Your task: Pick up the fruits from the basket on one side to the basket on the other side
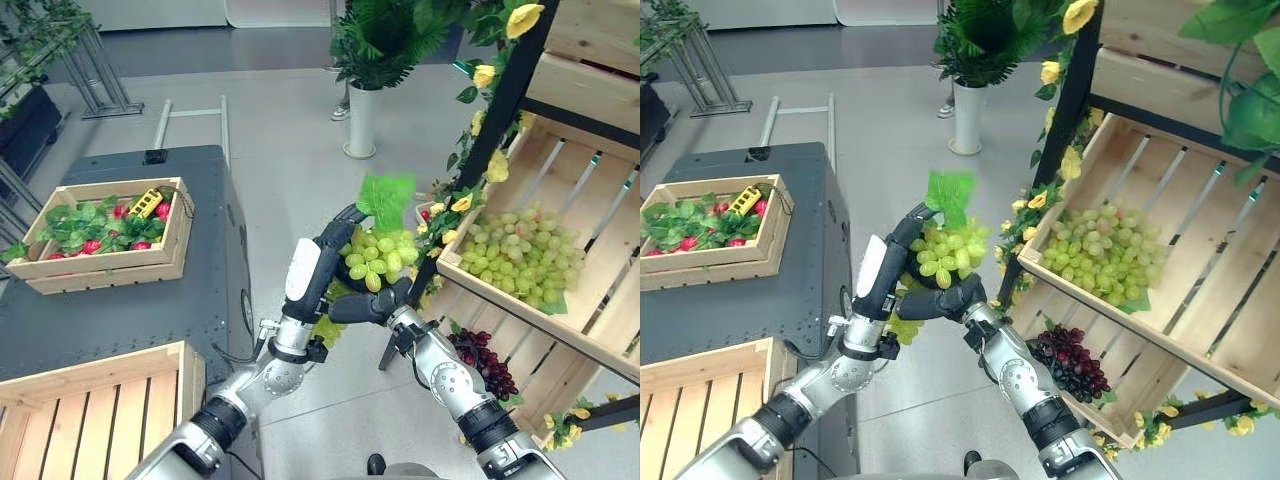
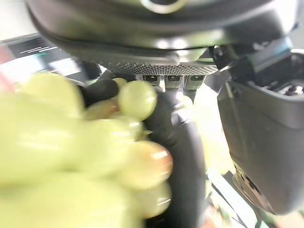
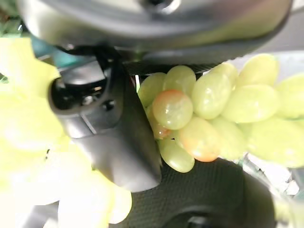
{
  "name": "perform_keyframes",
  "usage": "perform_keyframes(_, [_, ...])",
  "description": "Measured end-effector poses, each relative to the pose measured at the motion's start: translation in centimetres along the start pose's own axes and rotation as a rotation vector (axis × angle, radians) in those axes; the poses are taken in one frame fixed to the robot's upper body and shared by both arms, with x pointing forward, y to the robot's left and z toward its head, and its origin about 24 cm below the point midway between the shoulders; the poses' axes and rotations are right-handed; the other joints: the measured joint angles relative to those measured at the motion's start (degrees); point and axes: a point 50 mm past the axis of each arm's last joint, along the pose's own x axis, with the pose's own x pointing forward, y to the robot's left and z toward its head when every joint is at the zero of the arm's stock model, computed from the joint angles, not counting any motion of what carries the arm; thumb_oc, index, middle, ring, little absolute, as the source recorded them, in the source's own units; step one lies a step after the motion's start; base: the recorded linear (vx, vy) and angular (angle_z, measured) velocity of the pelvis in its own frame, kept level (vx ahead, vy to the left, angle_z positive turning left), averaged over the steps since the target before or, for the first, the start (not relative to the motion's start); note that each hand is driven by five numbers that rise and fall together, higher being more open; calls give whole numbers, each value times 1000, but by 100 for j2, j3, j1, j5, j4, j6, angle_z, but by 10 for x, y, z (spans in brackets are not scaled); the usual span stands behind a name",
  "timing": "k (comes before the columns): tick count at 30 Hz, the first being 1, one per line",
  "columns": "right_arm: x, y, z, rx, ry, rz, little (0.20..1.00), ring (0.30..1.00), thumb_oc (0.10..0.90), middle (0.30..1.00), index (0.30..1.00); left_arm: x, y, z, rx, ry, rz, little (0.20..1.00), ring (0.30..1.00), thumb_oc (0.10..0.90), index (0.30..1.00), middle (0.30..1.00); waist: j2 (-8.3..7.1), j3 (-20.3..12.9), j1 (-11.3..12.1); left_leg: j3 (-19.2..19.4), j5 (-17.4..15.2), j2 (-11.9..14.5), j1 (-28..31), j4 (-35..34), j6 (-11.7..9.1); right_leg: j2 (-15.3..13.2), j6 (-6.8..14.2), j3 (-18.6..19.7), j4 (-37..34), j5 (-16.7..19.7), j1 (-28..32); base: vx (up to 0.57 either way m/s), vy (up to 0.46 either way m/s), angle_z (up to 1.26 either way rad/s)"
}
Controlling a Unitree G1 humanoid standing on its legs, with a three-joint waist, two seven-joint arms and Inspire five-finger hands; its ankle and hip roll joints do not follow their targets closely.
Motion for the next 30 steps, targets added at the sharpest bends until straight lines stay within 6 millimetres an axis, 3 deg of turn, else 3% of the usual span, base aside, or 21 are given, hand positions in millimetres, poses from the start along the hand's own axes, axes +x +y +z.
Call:
perform_keyframes(5, [-6, -18, -6, 2, 29, -113, 300, 300, 400, 300, 300, 5, -9, -11, -387, 212, 60, 900, 900, 800, 900, 900, 12, 6, 39, -8, 1, 1, -12, 0, 1, 0, -4, -11, 0, -3, -6, 0, 0, 0])
perform_keyframes(7, [-13, -25, -8, 12, 28, -139, 300, 300, 400, 300, 300, 9, -7, -13, -557, 264, 190, 900, 900, 800, 900, 900, 51, 10, 33, -28, 1, 5, -13, 0, 1, 4, -9, -13, 0, -6, -8, 0, 0, 0])
perform_keyframes(9, [-21, -29, -14, 23, 40, -160, 300, 300, 400, 300, 300, 16, 15, -17, -663, 257, 397, 900, 900, 800, 900, 900, 72, 12, -9, -109, 3, 16, -12, 0, -3, 14, -10, -12, 0, -7, -6, 0, 0, 0])
perform_keyframes(10, [-31, -37, -19, 27, 55, -193, 300, 300, 400, 300, 300, 19, 43, -20, -716, 236, 582, 900, 900, 800, 900, 900, 111, 10, -24, -182, 6, 24, -14, -1, -9, 20, -12, -14, 0, -7, -3, 0, 0, 0])
perform_keyframes(12, [-50, -51, -23, 15, 83, -255, 300, 300, 400, 300, 300, 15, 78, -24, -737, 203, 772, 900, 900, 800, 900, 900, 211, 9, -6, -199, 6, 22, -16, -2, -9, 15, -12, -26, -1, -7, 4, 2, 1, 3])
perform_keyframes(13, [-62, -59, -25, 8, 99, -289, 300, 300, 400, 300, 300, 11, 93, -26, -726, 192, 839, 900, 900, 800, 900, 900, 258, 10, 35, -219, 6, 18, -20, -2, -9, 10, -13, -33, -1, -8, 8, 5, 3, 10])
perform_keyframes(16, [-84, -72, -28, -7, 130, -358, 300, 300, 400, 300, 300, 6, 112, -25, -696, 176, 876, 900, 900, 800, 900, 900, 273, 9, 166, -310, 24, 15, -28, -2, -15, 9, -19, -73, -2, -12, 37, 7, 2, 13])
perform_keyframes(30, [-82, -69, -31, 5, 127, -350, 300, 300, 400, 300, 300, 12, 96, -24, -647, 201, 777, 900, 900, 800, 900, 900, 267, 5, 106, -320, 41, 20, -10, -3, -21, 10, -21, -138, -3, -13, 66, 3, 0, 1])
